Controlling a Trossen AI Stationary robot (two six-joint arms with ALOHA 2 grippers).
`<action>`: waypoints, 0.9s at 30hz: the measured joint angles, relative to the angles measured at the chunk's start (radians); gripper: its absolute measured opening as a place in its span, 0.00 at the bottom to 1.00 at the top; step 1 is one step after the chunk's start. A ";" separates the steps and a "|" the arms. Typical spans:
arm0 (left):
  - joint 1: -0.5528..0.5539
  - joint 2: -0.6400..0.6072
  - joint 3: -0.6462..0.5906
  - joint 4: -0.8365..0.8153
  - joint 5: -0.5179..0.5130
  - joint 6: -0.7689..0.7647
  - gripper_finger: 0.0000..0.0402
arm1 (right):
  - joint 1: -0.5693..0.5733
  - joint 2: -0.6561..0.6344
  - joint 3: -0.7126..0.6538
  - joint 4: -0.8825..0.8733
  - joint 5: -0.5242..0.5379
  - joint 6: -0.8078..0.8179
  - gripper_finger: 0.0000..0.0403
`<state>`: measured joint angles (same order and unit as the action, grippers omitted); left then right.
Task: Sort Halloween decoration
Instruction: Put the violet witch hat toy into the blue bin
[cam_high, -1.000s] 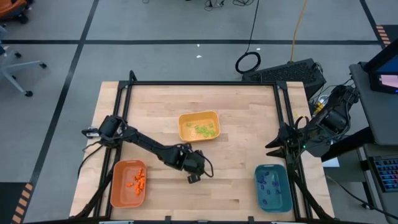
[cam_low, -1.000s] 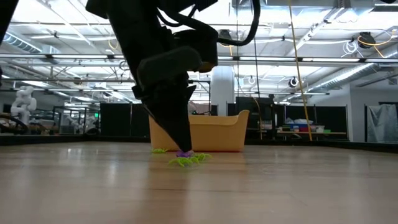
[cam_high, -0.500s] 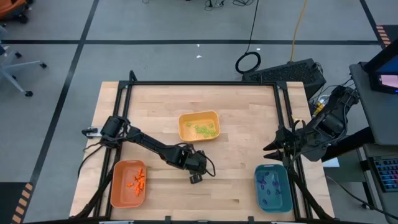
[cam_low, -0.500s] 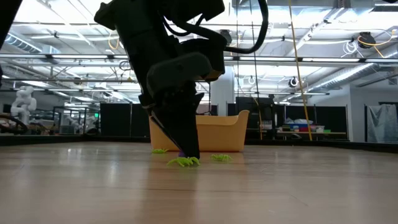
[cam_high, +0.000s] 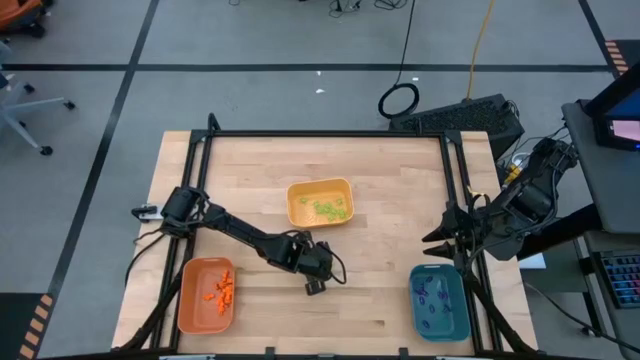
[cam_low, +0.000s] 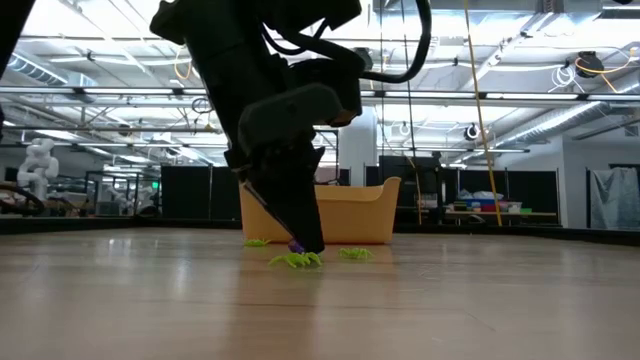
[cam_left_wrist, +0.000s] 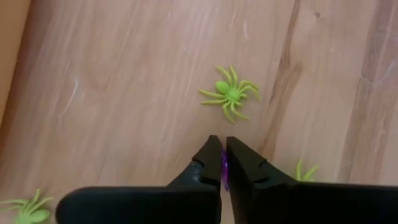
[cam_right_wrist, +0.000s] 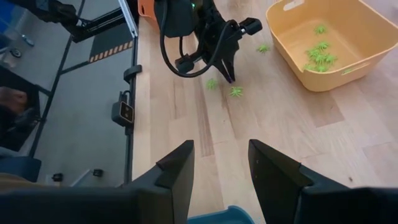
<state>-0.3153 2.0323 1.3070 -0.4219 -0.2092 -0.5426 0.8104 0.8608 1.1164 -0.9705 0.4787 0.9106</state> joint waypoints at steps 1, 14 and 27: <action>0.000 0.000 0.002 -0.002 0.000 0.000 0.01 | 0.000 0.000 0.000 0.000 0.001 -0.005 0.34; 0.013 -0.066 0.078 -0.003 0.008 -0.253 0.00 | -0.009 0.000 0.000 -0.007 0.027 0.014 0.34; 0.017 -0.303 0.084 0.331 -0.237 -0.248 0.00 | -0.097 0.000 0.000 0.032 0.027 0.082 0.34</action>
<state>-0.2985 1.7290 1.3911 -0.0912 -0.4459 -0.7904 0.7131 0.8611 1.1164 -0.9383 0.5056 0.9925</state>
